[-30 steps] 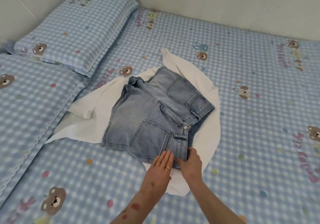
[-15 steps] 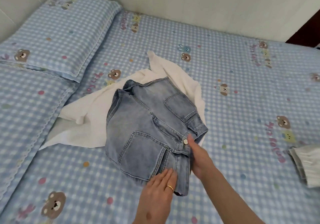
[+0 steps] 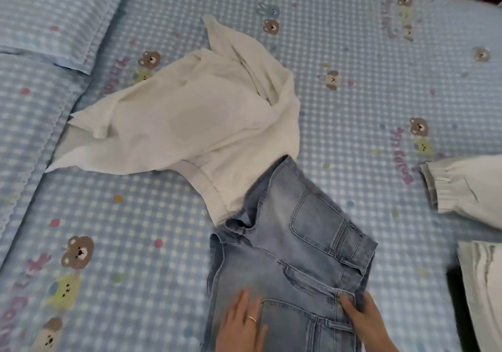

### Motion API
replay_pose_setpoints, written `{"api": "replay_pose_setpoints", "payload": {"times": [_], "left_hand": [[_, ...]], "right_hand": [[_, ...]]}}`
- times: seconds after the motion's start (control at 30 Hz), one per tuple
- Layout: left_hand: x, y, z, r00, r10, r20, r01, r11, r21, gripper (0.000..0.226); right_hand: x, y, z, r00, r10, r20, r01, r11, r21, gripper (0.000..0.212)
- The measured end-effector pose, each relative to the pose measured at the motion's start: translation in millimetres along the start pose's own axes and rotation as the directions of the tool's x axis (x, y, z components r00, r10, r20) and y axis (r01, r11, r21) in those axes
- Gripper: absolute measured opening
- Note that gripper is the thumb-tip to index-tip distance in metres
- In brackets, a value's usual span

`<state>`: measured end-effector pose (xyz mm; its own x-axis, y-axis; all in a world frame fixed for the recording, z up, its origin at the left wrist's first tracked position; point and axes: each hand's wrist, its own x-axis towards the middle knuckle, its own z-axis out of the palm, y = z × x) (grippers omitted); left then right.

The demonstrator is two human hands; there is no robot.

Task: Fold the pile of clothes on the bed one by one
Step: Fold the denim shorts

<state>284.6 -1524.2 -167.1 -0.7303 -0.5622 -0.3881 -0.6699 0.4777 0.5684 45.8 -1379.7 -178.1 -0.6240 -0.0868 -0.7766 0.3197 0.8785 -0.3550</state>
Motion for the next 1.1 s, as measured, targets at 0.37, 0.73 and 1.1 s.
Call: {"api": "replay_pose_setpoints", "payload": {"times": [0.37, 0.73, 1.1], "left_hand": [[9, -22, 53, 0.888, -0.449, 0.099, 0.448, 0.893, 0.027, 0.062], [-24, -28, 43, 0.723, -0.675, 0.147, 0.682, 0.731, 0.0, 0.026], [144, 1, 20, 0.916, -0.017, -0.401, 0.08, 0.987, 0.141, 0.038]], "right_hand": [[22, 72, -31, 0.989, 0.109, -0.095, -0.118, 0.989, -0.092, 0.036], [58, -117, 31, 0.506, -0.827, 0.244, 0.772, 0.308, -0.556, 0.029], [155, -214, 73, 0.226, -0.557, 0.799, 0.791, -0.374, -0.484, 0.04]]}}
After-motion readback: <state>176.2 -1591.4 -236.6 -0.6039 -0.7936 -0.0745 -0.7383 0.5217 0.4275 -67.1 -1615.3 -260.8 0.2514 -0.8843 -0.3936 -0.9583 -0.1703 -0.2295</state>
